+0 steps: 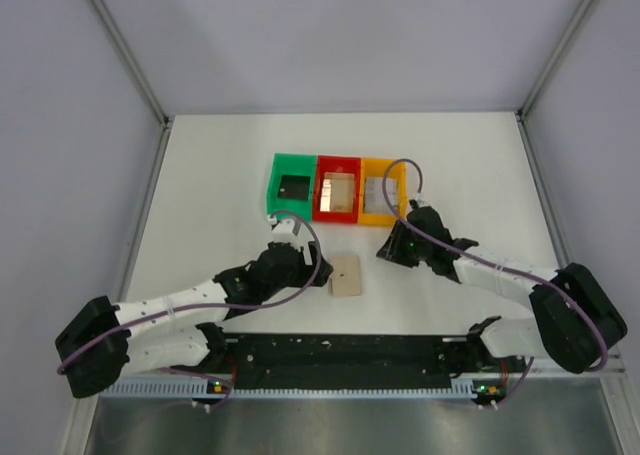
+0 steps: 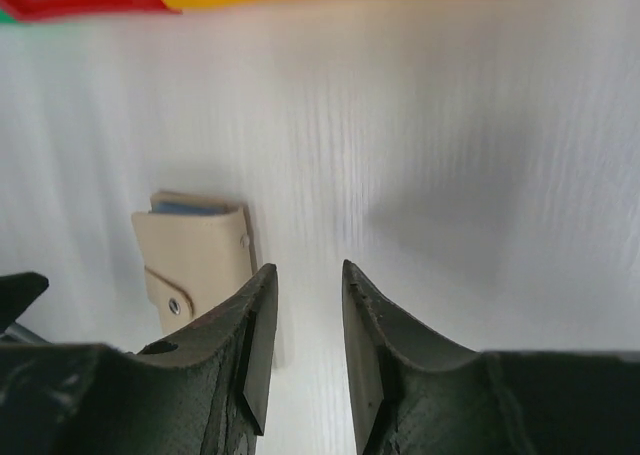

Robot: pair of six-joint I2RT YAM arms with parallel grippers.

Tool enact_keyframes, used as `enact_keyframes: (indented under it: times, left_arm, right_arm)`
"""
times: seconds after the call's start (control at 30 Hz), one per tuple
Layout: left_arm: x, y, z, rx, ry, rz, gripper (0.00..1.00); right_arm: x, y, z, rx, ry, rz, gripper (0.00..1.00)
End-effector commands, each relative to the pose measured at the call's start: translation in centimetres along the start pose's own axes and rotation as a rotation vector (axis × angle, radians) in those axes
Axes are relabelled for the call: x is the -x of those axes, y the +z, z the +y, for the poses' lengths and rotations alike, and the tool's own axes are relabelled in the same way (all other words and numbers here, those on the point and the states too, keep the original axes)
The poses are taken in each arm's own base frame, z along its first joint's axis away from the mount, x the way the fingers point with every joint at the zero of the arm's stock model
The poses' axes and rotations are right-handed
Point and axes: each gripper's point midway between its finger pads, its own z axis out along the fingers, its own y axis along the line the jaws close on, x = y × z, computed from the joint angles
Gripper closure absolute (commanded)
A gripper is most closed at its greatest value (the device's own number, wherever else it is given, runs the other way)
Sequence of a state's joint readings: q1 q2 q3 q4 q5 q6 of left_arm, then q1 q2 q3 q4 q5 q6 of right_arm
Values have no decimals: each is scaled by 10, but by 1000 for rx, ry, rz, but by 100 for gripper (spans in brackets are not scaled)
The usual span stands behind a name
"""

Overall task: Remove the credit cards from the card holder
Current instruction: Place the card holder at the center of the board, then move the storage box to the center of the board.

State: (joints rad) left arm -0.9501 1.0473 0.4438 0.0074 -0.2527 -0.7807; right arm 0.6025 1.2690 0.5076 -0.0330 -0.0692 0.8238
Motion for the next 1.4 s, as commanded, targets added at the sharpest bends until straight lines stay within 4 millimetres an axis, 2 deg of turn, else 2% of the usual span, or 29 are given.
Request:
enact_keyframes:
  times: [0.0, 0.2, 0.4, 0.7, 0.97, 1.1, 1.2, 1.37]
  left_arm:
    - [23, -4, -20, -57, -32, -77, 16]
    - [25, -6, -21, -66, -32, -81, 16]
    - [26, -8, -22, -72, -34, -85, 16]
    - [25, -6, -24, -75, -24, -80, 16]
    - [23, -2, -26, -73, -9, -53, 16]
    - [20, 1, -27, -63, 1, -34, 16]
    - [19, 2, -27, -54, 7, -21, 17]
    - [16, 8, -33, -59, 18, 11, 29]
  right_arm:
    - [45, 4, 6, -6, -56, -79, 68]
    - [72, 23, 5, -16, -60, -108, 71]
    - [85, 39, -7, -35, -44, -117, 74]
    - [114, 53, -15, -59, -36, -151, 75]
    - [131, 58, -12, -64, -71, -167, 75]
    - [119, 48, -3, -23, -73, -110, 74]
    - [94, 35, 7, 63, -40, -46, 71]
    - [56, 14, 29, 228, 17, 42, 63]
